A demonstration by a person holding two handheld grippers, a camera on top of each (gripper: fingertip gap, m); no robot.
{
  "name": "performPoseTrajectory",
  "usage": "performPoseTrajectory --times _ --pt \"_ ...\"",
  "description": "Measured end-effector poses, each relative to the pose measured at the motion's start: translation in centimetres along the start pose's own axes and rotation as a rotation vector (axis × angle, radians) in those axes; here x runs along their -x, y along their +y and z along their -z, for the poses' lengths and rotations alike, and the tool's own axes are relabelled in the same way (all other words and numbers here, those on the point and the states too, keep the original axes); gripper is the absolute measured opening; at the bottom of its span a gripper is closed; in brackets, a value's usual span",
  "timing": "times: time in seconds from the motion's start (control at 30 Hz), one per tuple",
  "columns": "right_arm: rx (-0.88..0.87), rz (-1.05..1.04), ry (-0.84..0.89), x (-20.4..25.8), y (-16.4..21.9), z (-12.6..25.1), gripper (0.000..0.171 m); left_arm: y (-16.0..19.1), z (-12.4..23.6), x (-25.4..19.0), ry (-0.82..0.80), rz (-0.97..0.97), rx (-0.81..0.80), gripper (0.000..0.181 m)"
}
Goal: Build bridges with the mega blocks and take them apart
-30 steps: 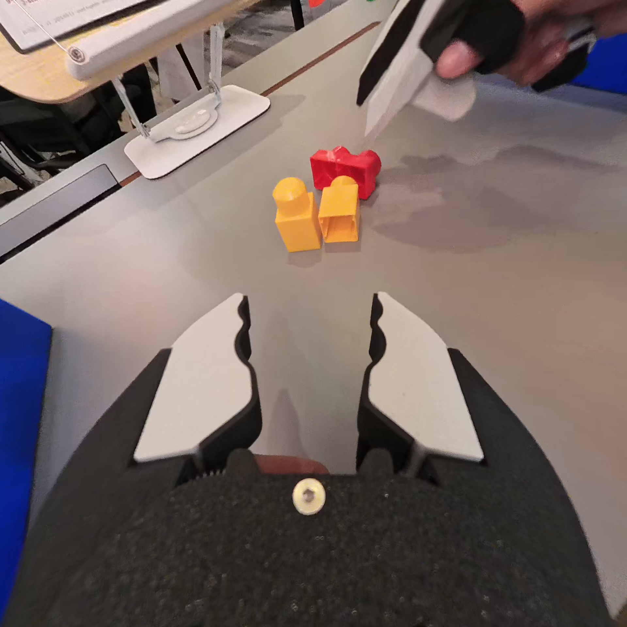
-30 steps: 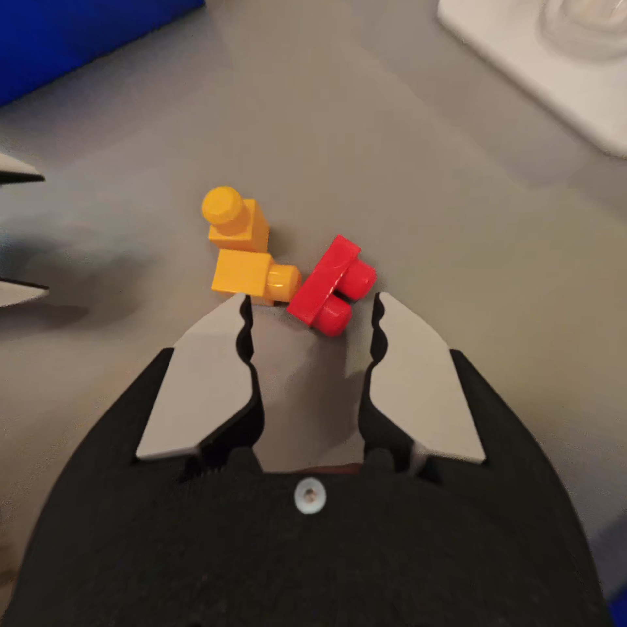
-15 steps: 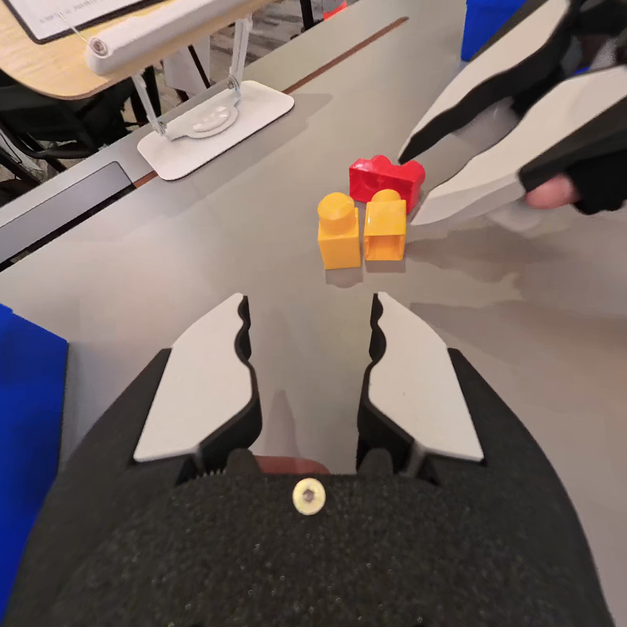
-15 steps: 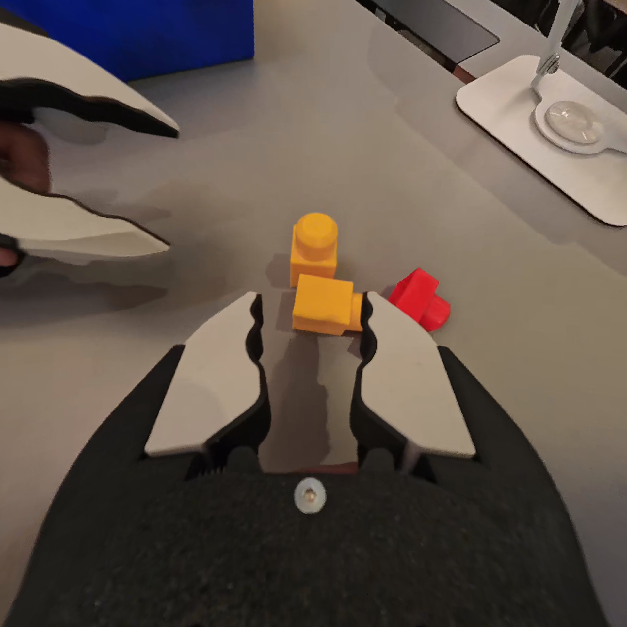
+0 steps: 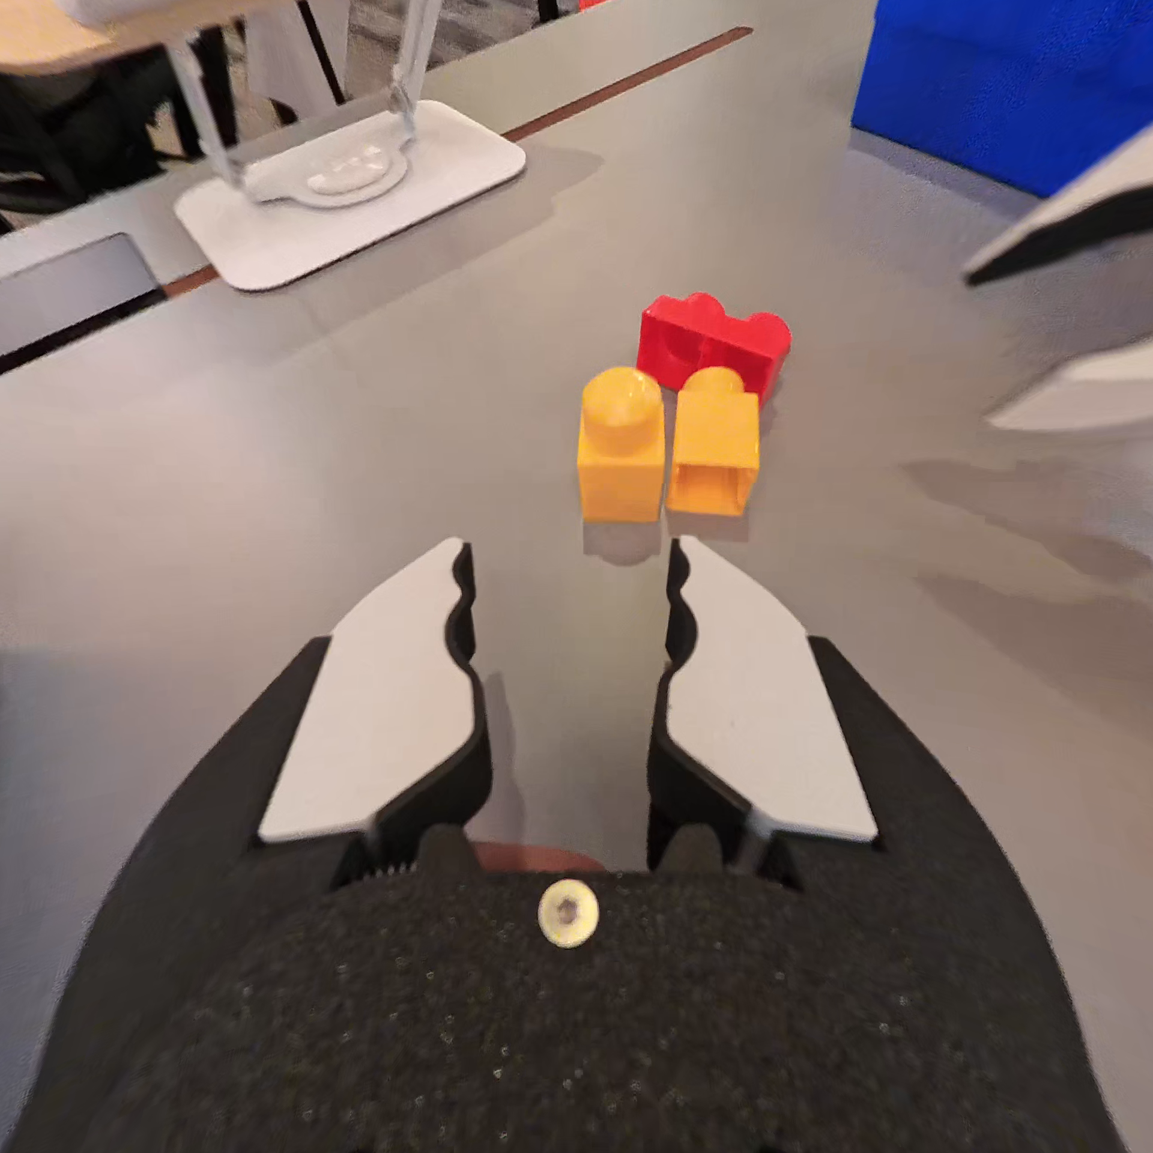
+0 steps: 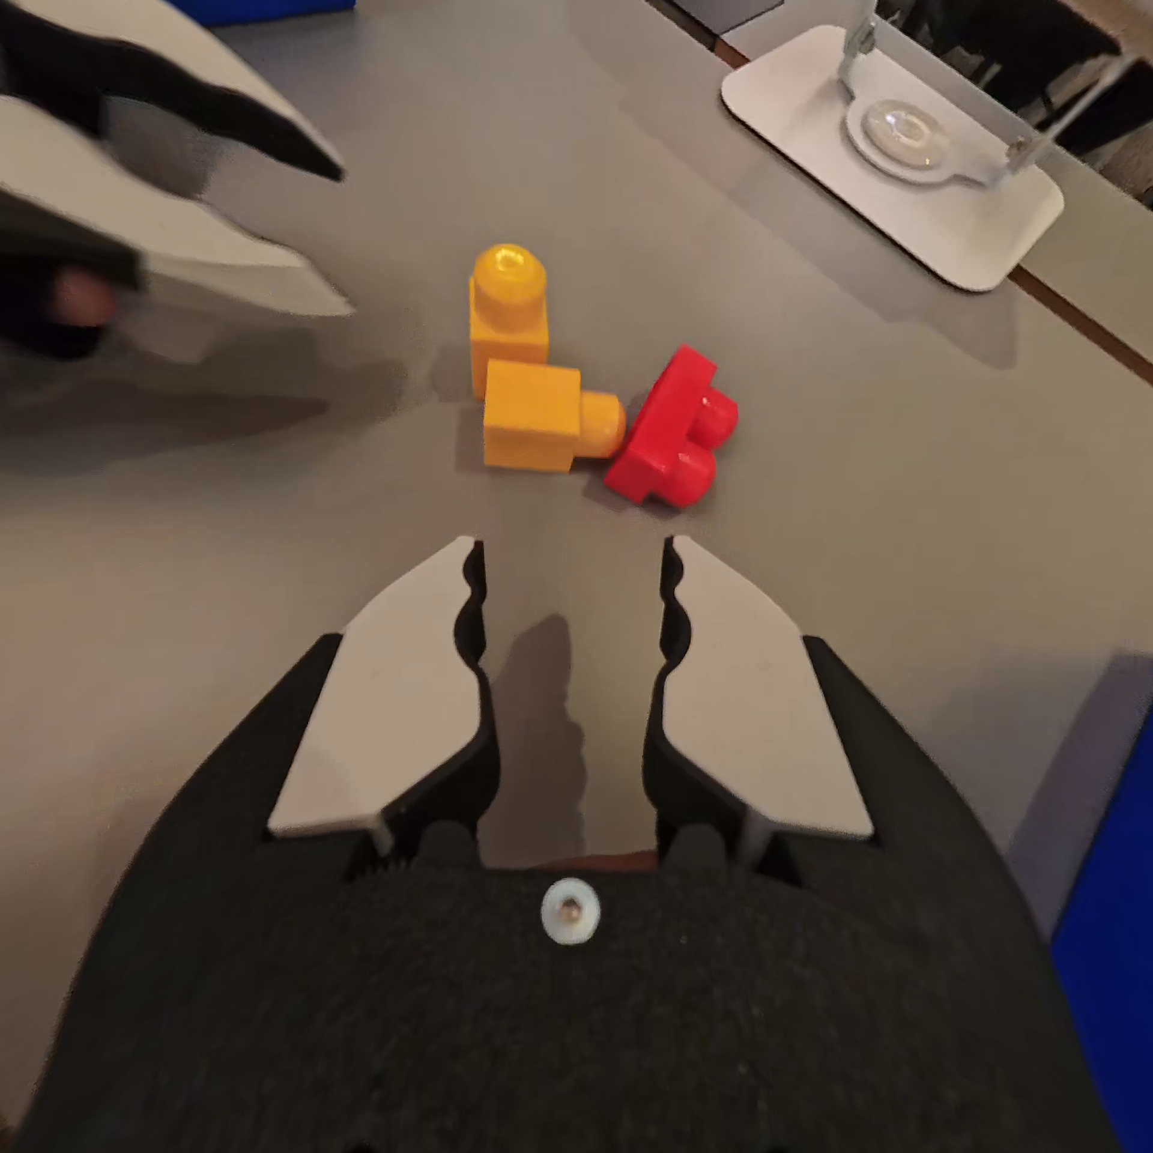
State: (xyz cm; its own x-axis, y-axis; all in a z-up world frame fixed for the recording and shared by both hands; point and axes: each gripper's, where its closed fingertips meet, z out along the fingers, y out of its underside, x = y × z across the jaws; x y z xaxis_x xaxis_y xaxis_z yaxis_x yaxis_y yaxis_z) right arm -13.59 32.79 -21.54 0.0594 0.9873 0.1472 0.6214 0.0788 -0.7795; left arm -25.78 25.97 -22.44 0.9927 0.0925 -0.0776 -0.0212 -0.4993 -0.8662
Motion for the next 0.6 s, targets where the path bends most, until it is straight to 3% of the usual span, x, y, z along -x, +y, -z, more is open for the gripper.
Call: performPoseTrajectory --times 0.17,0.3,0.4,0.6 --pt "-0.025 -0.035 0.021 -0.2 2.2 3.6 0.054 1.1 -4.1 -1.1 0.124 0.006 0.18 0.062" --pt "-0.06 -0.092 -0.002 -0.8 3.0 5.4 0.052 0.7 -4.9 -1.0 0.119 -0.08 0.173 0.052" --pt "-0.071 -0.117 -0.031 -0.9 3.2 5.6 0.051 1.2 -5.8 -1.4 0.141 -0.137 0.217 0.034" --pt "-0.075 -0.121 -0.037 -1.1 3.4 5.5 0.049 0.8 -6.5 -0.7 0.085 -0.213 0.221 0.032"
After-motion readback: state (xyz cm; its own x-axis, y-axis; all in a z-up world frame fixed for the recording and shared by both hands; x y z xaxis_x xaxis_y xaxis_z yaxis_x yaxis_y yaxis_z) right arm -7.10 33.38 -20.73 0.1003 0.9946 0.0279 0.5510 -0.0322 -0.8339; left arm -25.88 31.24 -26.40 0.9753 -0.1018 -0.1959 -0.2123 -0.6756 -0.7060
